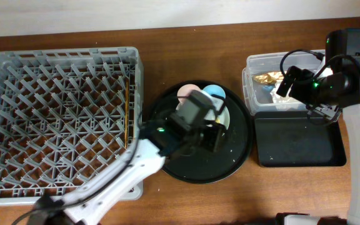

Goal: Sort waste into correct bins and load items into the dishwasher rack

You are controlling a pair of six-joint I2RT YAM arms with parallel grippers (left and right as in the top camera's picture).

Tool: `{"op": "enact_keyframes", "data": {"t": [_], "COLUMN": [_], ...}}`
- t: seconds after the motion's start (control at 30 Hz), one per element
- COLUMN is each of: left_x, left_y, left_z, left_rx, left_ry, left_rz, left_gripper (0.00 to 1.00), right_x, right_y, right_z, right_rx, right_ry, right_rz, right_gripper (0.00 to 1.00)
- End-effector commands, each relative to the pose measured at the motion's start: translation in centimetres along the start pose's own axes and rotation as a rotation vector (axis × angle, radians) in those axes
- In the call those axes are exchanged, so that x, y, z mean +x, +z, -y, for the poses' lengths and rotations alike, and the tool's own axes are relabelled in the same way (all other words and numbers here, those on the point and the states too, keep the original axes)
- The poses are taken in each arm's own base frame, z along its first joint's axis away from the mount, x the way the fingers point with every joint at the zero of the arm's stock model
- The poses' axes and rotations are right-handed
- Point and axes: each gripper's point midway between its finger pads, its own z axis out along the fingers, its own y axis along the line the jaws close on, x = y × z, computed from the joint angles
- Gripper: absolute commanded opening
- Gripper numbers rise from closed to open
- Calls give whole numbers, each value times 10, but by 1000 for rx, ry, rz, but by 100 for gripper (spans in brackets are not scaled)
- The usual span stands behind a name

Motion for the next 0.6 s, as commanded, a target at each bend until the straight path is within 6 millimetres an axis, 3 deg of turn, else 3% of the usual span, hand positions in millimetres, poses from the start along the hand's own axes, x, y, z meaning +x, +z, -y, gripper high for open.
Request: {"op": "enact_keyframes", "data": {"t": [0.0, 0.07, 0.13, 0.17, 0.23, 0.37, 0.47, 0.57], "left_x": [-27, -36, -38, -33, -20, 0, 7, 8], "left_y": [1, 6, 20, 30, 46, 81, 98, 105], "left_z": [-6, -6, -17, -34, -50, -50, -49, -63], "left_rx": [-126, -158, -232, -317, -369, -356, -358, -438], "left_ry": [-27, -2, 15, 19, 14, 21, 39, 58], "left_rz": [5, -34, -48, -64, -114, -177, -187, -176], "left_gripper": [44, 44, 27, 22, 22, 23, 26, 28], "right_x": [-2, -2, -2, -2, -2, -2, -2, -2], "right_y": [-1, -1, -1, -1, -1, -1, -1, -1], "right_z": [0, -1, -1, -1, -1, -1, -1, 0], "right_rx": [-3, -3, -3, -3, -3, -3, -3, -3], "right_ry": [-2, -2, -2, -2, -2, -2, -2, -2], "right_rz": [4, 4, 4, 4, 4, 4, 4, 4], "right_gripper": [99, 99, 99, 99, 99, 99, 99, 99]}}
